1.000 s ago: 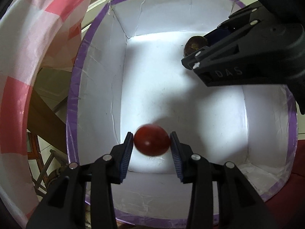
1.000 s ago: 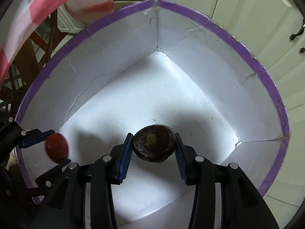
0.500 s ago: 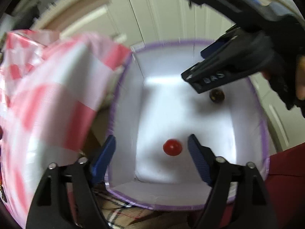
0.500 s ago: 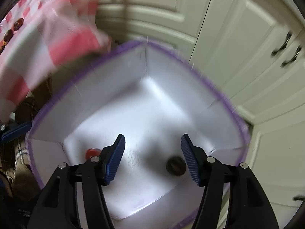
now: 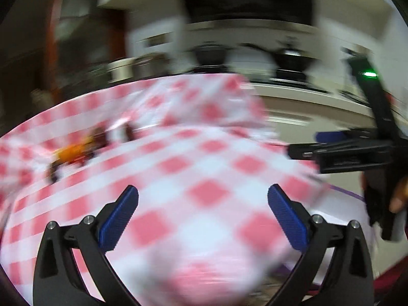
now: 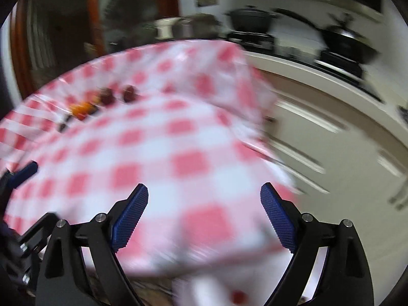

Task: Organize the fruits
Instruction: 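Move both open tools back over the fruit on the tablecloth, then grasp a dark brown round fruit with the right tool while the left tool grasps another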

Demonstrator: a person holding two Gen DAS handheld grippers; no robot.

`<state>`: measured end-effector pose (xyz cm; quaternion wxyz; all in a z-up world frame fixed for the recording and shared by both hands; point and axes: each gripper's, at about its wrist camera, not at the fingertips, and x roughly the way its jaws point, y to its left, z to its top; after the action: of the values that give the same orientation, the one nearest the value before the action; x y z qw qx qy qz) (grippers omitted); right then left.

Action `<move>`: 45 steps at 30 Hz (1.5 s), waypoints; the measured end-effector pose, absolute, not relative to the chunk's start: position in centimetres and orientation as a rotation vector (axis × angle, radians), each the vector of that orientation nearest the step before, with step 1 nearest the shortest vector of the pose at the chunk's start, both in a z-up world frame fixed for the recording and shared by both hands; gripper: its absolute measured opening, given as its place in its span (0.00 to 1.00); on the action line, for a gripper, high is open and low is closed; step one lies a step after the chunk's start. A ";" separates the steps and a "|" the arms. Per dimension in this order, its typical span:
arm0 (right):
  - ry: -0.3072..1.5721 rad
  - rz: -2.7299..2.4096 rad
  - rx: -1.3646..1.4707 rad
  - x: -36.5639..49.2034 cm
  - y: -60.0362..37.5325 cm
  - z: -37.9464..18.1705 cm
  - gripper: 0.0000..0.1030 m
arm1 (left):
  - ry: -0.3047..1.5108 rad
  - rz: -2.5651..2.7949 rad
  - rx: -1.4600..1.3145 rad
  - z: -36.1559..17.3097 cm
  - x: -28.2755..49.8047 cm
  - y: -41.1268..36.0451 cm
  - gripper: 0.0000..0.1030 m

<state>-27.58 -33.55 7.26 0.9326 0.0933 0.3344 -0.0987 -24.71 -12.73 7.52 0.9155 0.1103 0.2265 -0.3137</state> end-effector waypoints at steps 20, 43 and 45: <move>0.847 -0.020 0.231 -1.5 -21.9 0.9 0.85 | 0.688 -0.043 -0.293 3.2 4.3 8.5 0.98; 0.903 0.130 0.001 17.3 -12.3 0.3 0.41 | 0.694 -0.117 -0.286 2.7 4.0 8.3 0.98; 0.897 0.123 0.070 16.1 -13.5 0.4 0.41 | 0.697 -0.116 -0.262 2.6 4.0 7.8 0.98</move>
<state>16.07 -13.52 0.37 0.8987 0.0336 0.4332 0.0596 4.05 7.84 2.64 0.9298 -0.1280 0.3403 -0.0567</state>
